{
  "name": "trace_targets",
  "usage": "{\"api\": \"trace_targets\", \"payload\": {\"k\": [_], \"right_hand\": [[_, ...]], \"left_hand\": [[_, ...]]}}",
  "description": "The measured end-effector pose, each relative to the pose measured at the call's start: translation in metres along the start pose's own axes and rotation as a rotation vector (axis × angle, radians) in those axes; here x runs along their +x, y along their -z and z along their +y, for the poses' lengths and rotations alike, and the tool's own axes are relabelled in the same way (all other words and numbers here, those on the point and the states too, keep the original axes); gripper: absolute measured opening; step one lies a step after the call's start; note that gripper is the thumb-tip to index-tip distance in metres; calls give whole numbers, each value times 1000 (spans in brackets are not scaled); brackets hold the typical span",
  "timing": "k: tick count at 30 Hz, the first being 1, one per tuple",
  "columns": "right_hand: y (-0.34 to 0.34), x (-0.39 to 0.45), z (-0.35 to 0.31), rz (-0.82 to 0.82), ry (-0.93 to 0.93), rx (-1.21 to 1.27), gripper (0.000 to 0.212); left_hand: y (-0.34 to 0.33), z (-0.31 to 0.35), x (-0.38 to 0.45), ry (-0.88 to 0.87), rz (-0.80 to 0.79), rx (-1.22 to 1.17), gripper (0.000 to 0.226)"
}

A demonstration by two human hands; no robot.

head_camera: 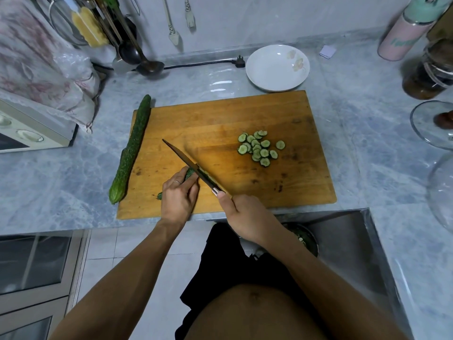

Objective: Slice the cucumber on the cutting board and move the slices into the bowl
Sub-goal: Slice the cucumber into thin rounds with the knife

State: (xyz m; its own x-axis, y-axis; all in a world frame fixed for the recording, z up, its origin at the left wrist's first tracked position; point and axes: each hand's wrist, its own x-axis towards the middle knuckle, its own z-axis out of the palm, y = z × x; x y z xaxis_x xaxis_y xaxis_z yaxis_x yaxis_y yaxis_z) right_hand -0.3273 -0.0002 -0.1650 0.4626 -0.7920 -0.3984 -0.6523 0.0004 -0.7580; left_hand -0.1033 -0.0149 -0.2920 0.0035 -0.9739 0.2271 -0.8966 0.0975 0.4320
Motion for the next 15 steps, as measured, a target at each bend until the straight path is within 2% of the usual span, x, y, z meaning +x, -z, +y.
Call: {"api": "trace_targets", "payload": {"k": [15], "right_hand": [[-3, 18, -7, -13, -128, 62, 67]], "left_hand": [[8, 9, -1, 4, 10, 19, 35]]}}
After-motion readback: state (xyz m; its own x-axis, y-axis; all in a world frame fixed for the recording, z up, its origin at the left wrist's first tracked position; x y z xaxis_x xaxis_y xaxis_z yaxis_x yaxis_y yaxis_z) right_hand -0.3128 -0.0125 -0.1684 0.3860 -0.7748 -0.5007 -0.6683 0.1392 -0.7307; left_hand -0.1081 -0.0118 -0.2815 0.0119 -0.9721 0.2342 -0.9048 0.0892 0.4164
